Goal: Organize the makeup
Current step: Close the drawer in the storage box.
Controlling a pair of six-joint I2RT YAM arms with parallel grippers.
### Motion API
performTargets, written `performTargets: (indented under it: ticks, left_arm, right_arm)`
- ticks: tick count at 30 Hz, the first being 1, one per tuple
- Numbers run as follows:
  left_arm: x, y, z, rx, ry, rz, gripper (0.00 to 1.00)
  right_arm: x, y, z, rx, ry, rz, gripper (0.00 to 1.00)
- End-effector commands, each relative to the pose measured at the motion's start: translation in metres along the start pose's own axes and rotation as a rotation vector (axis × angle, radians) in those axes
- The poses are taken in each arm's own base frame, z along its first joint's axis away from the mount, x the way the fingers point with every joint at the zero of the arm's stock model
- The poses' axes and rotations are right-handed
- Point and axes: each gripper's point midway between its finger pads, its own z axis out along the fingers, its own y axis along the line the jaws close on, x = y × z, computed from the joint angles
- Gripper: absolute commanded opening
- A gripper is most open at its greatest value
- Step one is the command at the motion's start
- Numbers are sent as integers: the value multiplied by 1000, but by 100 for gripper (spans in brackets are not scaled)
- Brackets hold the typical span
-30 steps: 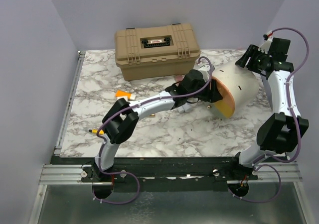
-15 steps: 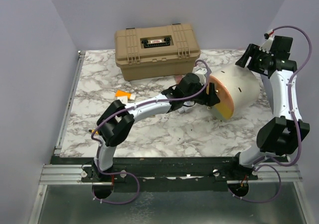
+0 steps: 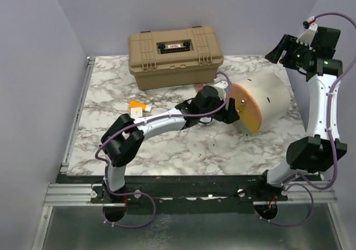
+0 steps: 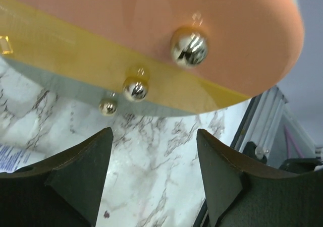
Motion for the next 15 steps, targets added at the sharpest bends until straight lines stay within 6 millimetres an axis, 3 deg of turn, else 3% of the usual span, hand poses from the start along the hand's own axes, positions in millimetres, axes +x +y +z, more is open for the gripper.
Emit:
performTargets:
  ticks: [1,5,12,15]
  left_arm:
    - [16,10,-12,-37,20,40,70]
    - [14,9,-7,-27,17,58,70]
    - [-5,9,10,-36,-31,79,70]
    - [-2,14,23,-30,-18,110,70]
  right_arm:
    - [14,71,-41,-335,-2,33,74]
    - [65,70,-49,-348,48,92,74]
    - [96,61,-50,-323,133,60,73]
    - [108,55,-44,-305,189,79,70]
